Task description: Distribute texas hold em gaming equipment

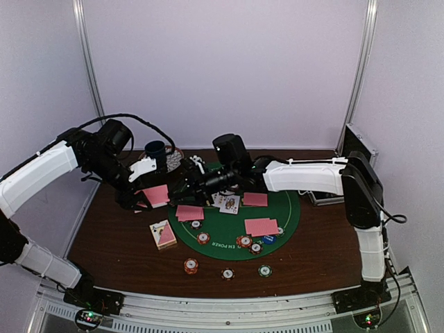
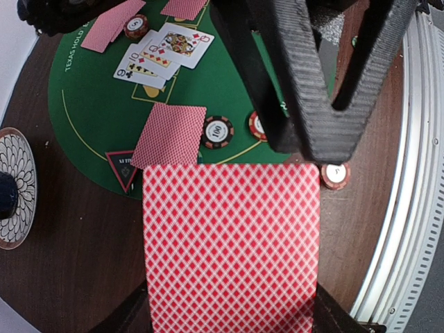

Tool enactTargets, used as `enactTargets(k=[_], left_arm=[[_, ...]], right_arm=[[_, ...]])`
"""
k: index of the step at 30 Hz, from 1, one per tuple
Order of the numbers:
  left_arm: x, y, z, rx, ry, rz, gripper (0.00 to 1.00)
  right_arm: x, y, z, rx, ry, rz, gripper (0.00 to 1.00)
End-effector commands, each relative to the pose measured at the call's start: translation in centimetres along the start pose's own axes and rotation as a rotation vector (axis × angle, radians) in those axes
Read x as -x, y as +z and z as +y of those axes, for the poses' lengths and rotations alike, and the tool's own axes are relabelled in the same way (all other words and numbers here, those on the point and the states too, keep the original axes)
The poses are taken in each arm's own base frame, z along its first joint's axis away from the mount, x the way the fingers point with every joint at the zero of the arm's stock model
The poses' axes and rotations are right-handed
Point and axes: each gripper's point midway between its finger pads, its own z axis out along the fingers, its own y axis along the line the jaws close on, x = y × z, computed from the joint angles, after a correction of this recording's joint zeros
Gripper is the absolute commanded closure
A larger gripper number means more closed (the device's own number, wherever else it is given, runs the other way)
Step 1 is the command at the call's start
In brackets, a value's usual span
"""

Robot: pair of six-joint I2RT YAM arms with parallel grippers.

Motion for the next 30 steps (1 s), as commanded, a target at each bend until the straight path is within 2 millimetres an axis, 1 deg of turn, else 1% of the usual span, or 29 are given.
enactTargets(k=[1, 8, 14, 17, 19, 21, 23, 26, 30], left_arm=[[1.3, -0.5, 0.3, 0.013, 0.011, -0.050, 1.00], [1.3, -0.6, 0.3, 0.014, 0.012, -0.053, 1.00], [1.3, -0.6, 0.3, 0.014, 0.012, -0.053, 1.00], [1.2, -0.5, 0.3, 0.014, 0.011, -0.051, 1.00], [1.2, -0.6, 0.3, 0.015, 0.012, -0.052, 1.00], [1.2, -0.6, 0.3, 0.016, 0.011, -0.050, 1.00], [1.2, -0.6, 0.3, 0.017, 0.011, -0.049, 1.00], [1.0, -0.6, 0.3, 0.020, 0.011, -0.048, 1.00], [1.0, -0.7, 0.3, 0.022, 0.010, -0.048, 1.00]], right_arm=[[-0.1, 0.6, 1.9, 0.038, -0.056, 0.017, 0.65], [0.1, 1.1, 2.0, 0.049, -0.050, 0.023, 0.68], [0.3, 1.4, 2.2, 0.060, -0.047, 0.027, 0.77], [0.4, 1.5, 2.6, 0.069, -0.054, 0.028, 0.79], [0.5, 1.5, 2.8, 0.073, -0.055, 0.026, 0.83], [0.5, 1.6, 2.8, 0.074, -0.053, 0.028, 0.92], [0.5, 1.4, 2.9, 0.076, -0.053, 0.026, 1.00], [0.7, 0.7, 3.1, 0.076, -0.056, 0.015, 1.00], [1.4, -1.2, 2.8, 0.067, -0.056, -0.024, 1.00]])
